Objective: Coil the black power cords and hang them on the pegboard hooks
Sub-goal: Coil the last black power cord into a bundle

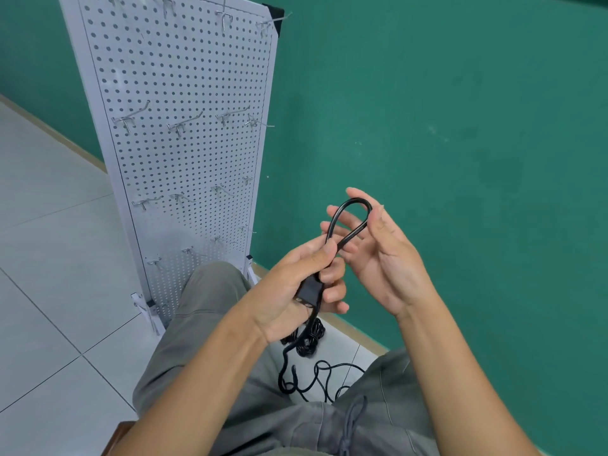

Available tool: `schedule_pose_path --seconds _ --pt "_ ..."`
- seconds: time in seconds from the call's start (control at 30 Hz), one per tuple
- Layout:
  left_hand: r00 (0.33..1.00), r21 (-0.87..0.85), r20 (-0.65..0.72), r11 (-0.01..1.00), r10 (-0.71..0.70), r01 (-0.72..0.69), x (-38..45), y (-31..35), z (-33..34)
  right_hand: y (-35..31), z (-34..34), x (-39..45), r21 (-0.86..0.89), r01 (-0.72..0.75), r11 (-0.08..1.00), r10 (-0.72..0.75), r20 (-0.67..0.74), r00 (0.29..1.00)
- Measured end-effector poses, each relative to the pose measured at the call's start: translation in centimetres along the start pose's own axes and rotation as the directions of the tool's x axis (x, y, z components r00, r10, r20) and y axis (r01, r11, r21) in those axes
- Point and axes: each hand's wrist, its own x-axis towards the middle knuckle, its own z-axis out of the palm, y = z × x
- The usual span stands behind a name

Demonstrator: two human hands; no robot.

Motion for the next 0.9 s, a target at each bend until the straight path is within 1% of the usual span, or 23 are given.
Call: schedule_pose_path --seconds 0.07,0.1,0.17,0.27,0.33,0.43,0.47,0.57,0.67,0.8,0.9 --pt "0.999 0.017 0.039 1.0 -0.004 0.003 -0.1 0.0 -0.4 -0.3 -0.3 0.2 -0.018 0.006 1.0 -0.006 -0.016 1.0" --pt "0.999 0.041 0.033 0.999 0.002 -0.003 0.0 0.0 -0.4 -0.4 -0.4 0.3 -0.028 0.006 1.0 -0.006 -0.025 1.0" --pt "1.0 0.109 -0.025 0.994 0.012 -0.009 0.1 -0.1 -0.3 -0.4 -0.7 0.3 -0.036 0.0 0.999 -0.001 -0.034 0.999" --pt "0.99 0.232 -0.138 0.973 0.03 0.003 0.2 -0.2 0.1 -0.3 -1.1 0.2 0.023 -0.025 0.999 0.024 0.016 1.0" --pt "0.986 0.263 -0.165 0.965 0.027 0.017 0.3 -0.3 0.2 -0.2 -1.3 0.1 0.064 -0.056 0.996 0.053 0.05 0.997" --pt "0.98 0.294 -0.184 0.956 0.072 -0.014 0.6 -0.9 0.0 -0.1 -1.3 0.3 0.074 -0.082 0.994 0.077 0.07 0.995" --pt "0.978 0.279 -0.19 0.96 0.084 -0.028 0.7 -1.1 0.1 0.2 -1.2 0.3 0.06 -0.092 0.994 0.087 0.075 0.993" --pt "0.961 0.136 -0.257 0.988 0.1 -0.066 0.8 -1.0 -0.1 1.8 -0.2 0.1 -0.026 -0.161 0.987 0.162 0.086 0.983" --pt "0.923 0.063 -0.341 0.984 0.178 -0.166 0.6 0.1 -1.4 4.3 0.6 -0.7 -0.138 -0.245 0.96 0.259 0.097 0.961" --pt "0.845 0.023 -0.479 0.966 0.238 -0.259 0.2 1.9 -3.6 7.5 1.3 -1.9 -0.287 -0.345 0.893 0.388 0.103 0.916" --pt "0.774 0.012 -0.58 0.952 0.255 -0.306 -0.2 3.1 -5.1 8.9 1.8 -2.8 -0.362 -0.348 0.865 0.406 0.097 0.909"
